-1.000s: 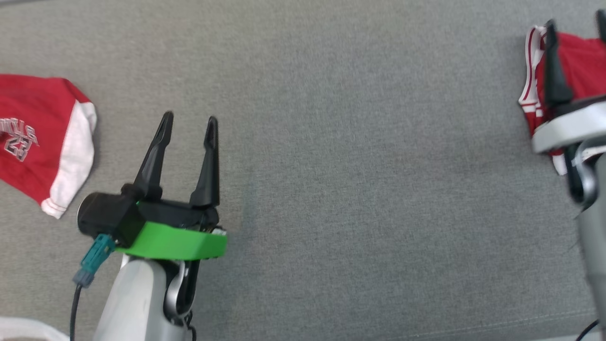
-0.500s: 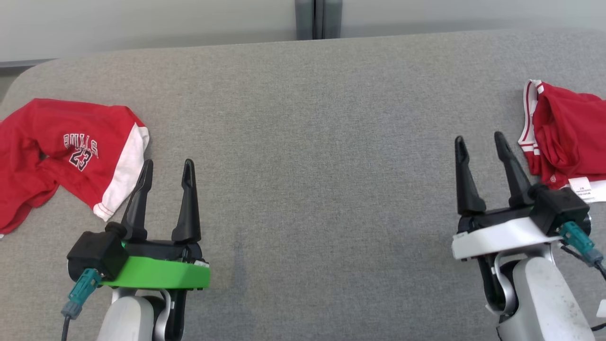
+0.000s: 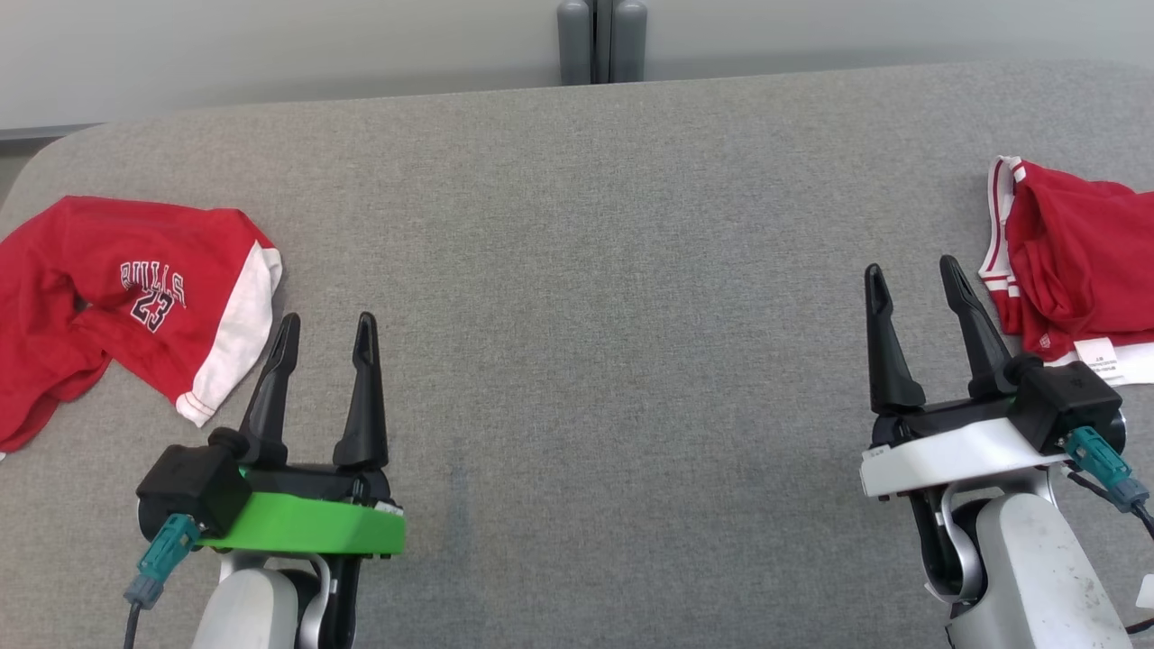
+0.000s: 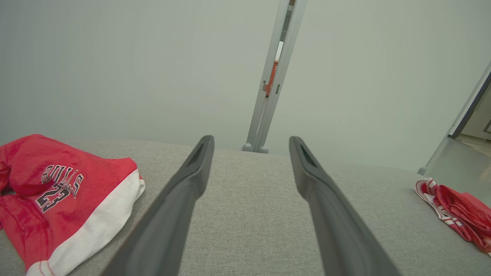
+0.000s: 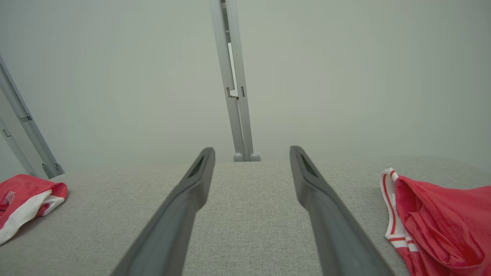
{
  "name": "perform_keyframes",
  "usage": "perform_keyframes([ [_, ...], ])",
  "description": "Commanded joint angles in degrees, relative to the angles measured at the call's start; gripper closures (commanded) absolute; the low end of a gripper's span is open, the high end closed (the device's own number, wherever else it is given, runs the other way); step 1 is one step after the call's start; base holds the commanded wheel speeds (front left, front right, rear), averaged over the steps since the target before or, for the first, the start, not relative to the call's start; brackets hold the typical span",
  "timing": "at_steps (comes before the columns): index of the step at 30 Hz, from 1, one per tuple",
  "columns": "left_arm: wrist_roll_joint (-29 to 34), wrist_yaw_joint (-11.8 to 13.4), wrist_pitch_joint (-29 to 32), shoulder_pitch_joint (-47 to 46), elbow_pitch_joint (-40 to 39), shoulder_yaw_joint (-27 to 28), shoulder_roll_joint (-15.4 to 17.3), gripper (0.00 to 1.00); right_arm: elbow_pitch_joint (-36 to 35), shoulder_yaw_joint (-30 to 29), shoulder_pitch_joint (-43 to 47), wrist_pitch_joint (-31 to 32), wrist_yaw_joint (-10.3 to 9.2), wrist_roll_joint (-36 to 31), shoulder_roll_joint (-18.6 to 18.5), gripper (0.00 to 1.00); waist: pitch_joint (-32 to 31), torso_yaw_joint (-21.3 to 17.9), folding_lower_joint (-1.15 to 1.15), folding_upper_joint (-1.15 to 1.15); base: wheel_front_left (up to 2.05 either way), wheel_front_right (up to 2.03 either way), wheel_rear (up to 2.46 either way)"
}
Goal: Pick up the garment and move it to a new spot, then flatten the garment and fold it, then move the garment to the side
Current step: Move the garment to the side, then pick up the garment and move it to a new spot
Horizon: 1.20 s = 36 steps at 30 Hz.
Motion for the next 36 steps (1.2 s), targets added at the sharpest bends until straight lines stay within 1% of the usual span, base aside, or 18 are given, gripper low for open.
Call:
perform_keyframes([
  [1,-0.38,0.06,-0.02,0.53,0.16,-0.02,0.01,0.0,-0.21,-0.11,0.0,-0.19,-0.06,-0.03,-0.02,0.0,0.02,0.05,0.0,0.0,0.0,0.0,0.0],
  [9,-0.4,0.06,-0.02,0.27,0.53,-0.29,0.02,0.0,0.34,0.43,0.2,-0.19,-0.06,0.37,-0.01,0.0,-0.09,0.51,0.0,0.0,0.0,0.0,0.0],
  [14,-0.69,0.24,-0.02,-0.24,0.73,-0.76,0.03,0.0,0.73,0.97,0.93,-0.19,-0.06,0.4,-0.02,0.0,-0.02,2.59,0.0,0.0,0.0,0.0,0.0],
  [20,-1.6,0.78,-0.02,-0.83,0.54,-1.49,0.05,0.0,1.39,1.69,0.99,-0.19,-0.06,-0.4,-0.04,0.0,0.54,8.01,0.0,0.0,0.0,0.0,0.0],
  [26,-2.47,1.35,-0.02,0.51,0.72,-0.89,0.04,0.0,2.64,3.25,0.46,-0.19,-0.06,-1.12,-0.1,0.0,0.5,14.55,0.0,0.0,0.0,0.0,0.0],
  [27,-2.59,1.48,-0.02,1.0,0.76,-0.74,0.04,0.0,3.1,3.67,0.27,-0.19,-0.06,-1.06,-0.25,0.0,0.32,16.62,0.0,0.0,0.0,0.0,0.0],
  [28,-2.61,1.51,-0.02,1.26,0.84,-0.78,0.04,0.0,3.35,3.79,0.18,-0.19,-0.06,-1.03,-0.31,0.0,0.2,17.77,0.0,0.0,0.0,0.0,0.0],
  [32,-2.67,1.85,-0.02,2.0,0.91,-0.39,0.04,0.0,4.12,4.96,-0.07,-0.19,-0.06,-0.64,-0.31,0.0,-0.37,21.06,0.0,0.0,0.0,0.0,0.0],
  [36,-2.76,2.01,-0.02,2.38,0.69,-0.21,0.04,0.0,4.75,5.9,-0.09,-0.19,-0.06,-0.35,-0.31,0.0,-0.82,23.55,0.0,0.0,0.0,0.0,0.0],
])
